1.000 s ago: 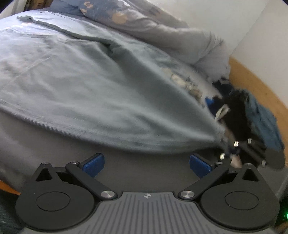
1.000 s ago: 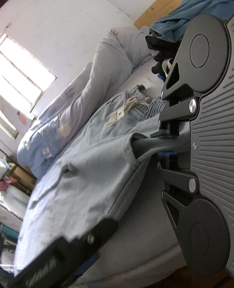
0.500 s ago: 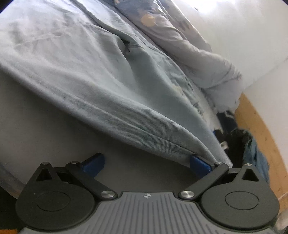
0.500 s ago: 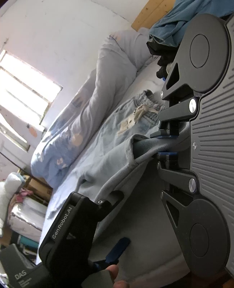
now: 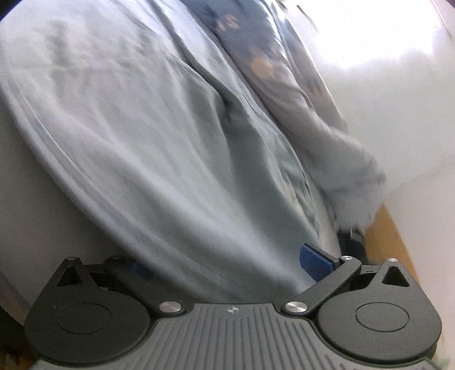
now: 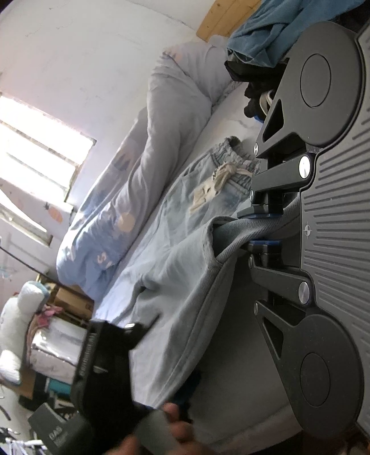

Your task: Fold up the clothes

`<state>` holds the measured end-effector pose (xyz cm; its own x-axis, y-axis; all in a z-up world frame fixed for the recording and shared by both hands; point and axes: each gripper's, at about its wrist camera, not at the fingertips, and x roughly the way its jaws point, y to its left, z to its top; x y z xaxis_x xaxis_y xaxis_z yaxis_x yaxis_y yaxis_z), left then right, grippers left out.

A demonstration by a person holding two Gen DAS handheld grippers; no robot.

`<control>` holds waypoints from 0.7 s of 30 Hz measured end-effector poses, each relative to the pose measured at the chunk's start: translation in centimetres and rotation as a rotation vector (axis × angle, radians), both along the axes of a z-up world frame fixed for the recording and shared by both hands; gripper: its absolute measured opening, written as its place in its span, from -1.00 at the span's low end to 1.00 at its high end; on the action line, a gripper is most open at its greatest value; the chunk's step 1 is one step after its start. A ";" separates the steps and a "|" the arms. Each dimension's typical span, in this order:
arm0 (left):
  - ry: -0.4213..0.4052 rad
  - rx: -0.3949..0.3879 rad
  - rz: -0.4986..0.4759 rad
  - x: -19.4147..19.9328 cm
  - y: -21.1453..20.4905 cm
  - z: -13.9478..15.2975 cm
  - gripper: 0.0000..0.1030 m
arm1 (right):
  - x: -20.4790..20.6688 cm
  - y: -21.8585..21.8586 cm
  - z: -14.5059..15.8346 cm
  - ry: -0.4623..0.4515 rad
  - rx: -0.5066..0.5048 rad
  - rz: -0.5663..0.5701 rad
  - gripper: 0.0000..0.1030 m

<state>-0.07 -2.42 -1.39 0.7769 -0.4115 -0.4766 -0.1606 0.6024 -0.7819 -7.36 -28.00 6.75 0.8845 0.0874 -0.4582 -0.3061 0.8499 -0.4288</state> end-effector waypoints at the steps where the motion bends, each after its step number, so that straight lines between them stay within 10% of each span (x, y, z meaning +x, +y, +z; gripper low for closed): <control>1: -0.002 0.013 0.047 0.1 0.7 0.2 1.00 | 0.0 0.0 0.0 0.003 0.000 0.000 -0.71; 21: 0.060 0.176 0.540 3.1 19.5 3.0 1.00 | 0.2 0.1 -0.5 0.062 0.005 -0.008 -0.71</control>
